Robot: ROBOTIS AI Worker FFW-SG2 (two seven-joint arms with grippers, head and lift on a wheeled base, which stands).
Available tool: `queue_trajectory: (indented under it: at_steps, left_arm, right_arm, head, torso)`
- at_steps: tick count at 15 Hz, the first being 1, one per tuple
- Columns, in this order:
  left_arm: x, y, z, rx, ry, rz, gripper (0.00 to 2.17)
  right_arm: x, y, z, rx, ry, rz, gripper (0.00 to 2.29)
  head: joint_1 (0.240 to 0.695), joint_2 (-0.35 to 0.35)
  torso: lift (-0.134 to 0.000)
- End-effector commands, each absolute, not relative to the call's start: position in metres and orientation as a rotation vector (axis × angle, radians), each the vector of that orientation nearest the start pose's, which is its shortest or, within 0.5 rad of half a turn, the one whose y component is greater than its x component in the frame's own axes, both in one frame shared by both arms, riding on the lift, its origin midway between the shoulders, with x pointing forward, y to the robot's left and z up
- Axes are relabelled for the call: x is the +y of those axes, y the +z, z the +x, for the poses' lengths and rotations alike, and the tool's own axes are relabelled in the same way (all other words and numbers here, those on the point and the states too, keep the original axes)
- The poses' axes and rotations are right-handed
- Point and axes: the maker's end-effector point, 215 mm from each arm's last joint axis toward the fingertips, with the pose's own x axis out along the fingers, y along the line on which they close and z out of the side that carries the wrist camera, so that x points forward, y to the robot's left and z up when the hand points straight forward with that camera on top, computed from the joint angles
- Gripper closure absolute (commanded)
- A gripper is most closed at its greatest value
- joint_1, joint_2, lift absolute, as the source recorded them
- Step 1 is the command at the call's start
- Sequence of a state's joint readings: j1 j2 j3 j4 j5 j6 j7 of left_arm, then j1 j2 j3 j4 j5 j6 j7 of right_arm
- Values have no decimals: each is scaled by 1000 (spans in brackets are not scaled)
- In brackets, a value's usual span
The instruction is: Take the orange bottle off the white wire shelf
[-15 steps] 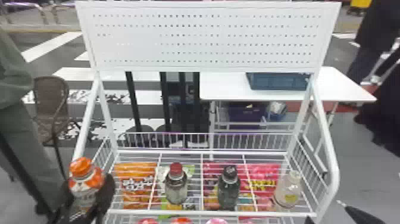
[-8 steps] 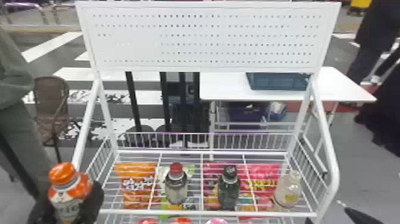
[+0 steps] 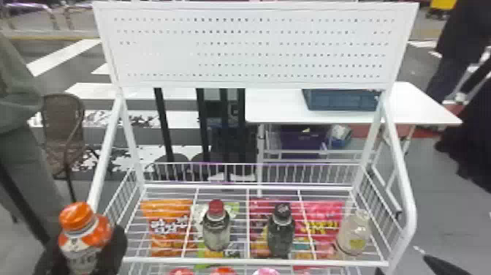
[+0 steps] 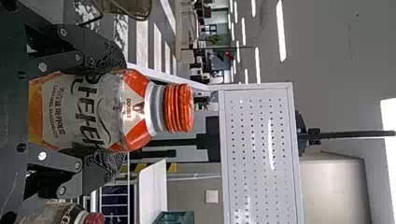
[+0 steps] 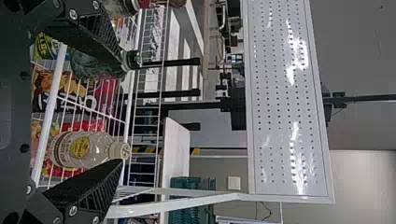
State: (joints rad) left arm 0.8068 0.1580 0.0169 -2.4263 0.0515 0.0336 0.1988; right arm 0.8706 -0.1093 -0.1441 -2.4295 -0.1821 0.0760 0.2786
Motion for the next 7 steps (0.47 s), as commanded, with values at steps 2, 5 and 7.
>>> queue_trajectory:
  at_steps: [2,5,7]
  left_arm:
    - [264,-258,370,-23,94,68,1166]
    - [261,-257,370,-25,90,63,1166]
    - [261,-256,371,-27,89,65,1166]
  right_arm:
    - [-220,-286,346,77,270,13,154]
    - [-220,-287,347,77,269,13,154]
    - [-222,-288,347,78,265,14,154]
  head:
    - [499,0]
    - [499,0]
    - [499,0]
  torso:
    - [0]
    - [0]
    - [0]
